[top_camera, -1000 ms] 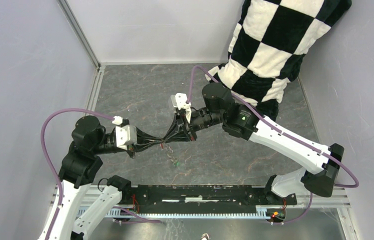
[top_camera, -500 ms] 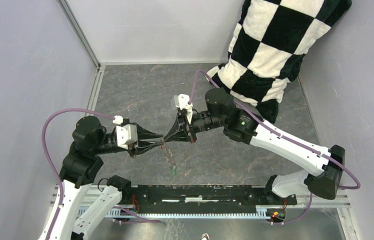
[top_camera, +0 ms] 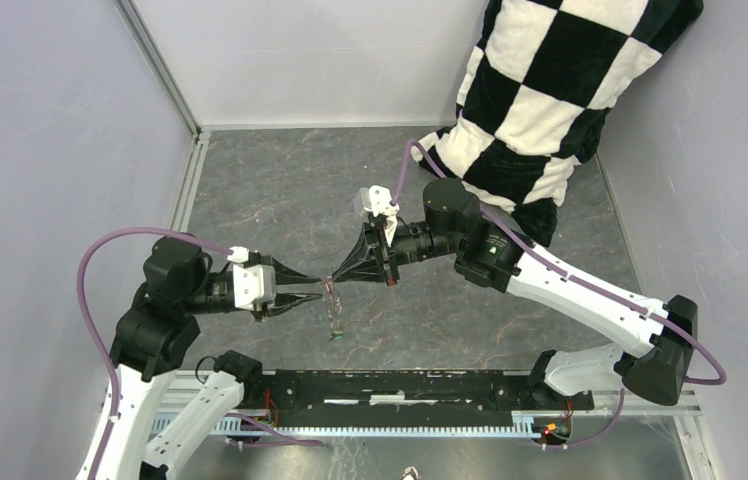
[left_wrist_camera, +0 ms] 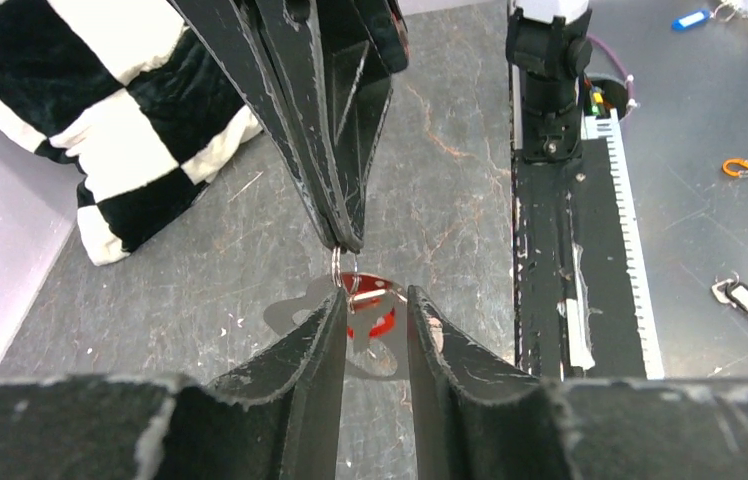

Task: Put the keys on the keyring
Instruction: Adjust the key on the keyring.

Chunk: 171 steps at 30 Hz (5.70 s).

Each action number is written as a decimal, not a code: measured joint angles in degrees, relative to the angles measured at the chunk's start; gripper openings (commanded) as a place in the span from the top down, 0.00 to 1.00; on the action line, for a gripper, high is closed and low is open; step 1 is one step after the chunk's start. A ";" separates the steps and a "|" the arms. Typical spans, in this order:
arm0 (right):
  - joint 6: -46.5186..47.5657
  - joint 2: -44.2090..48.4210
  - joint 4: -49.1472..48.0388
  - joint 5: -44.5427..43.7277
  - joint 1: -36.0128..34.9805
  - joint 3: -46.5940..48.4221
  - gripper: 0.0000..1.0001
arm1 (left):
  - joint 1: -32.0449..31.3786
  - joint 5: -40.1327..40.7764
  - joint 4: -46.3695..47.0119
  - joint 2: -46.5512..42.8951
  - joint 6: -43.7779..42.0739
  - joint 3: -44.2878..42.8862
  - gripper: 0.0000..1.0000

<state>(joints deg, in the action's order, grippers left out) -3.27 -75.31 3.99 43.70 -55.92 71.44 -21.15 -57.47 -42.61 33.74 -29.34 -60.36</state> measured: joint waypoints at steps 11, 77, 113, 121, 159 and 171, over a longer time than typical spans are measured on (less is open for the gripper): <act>-0.39 0.00 -0.07 1.62 0.17 0.00 1.00 | 0.00 1.90 -0.98 -0.59 -5.46 1.31 0.66; -31.10 3.13 -52.81 -14.82 -4.96 -24.33 1.00 | 0.00 -3.30 1.64 -9.14 -20.79 10.71 0.93; -17.92 6.38 -45.97 -12.68 -5.31 -25.18 1.00 | 0.00 -1.38 4.15 1.60 7.61 1.27 0.81; -17.40 6.38 -44.76 -12.41 -5.31 -24.35 0.68 | 0.02 -2.60 3.37 1.57 7.56 1.22 0.98; 15.13 -5.01 24.52 -11.45 -5.09 16.76 0.65 | 0.00 1.46 0.26 3.54 3.69 1.18 0.98; 15.08 -7.32 27.19 -10.95 -5.09 20.06 0.65 | 0.00 2.14 0.26 3.21 1.01 1.73 0.98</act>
<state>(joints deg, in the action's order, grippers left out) 11.81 -82.63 31.18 32.75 -61.01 91.50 -21.15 -55.33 -42.35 36.95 -28.34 -58.63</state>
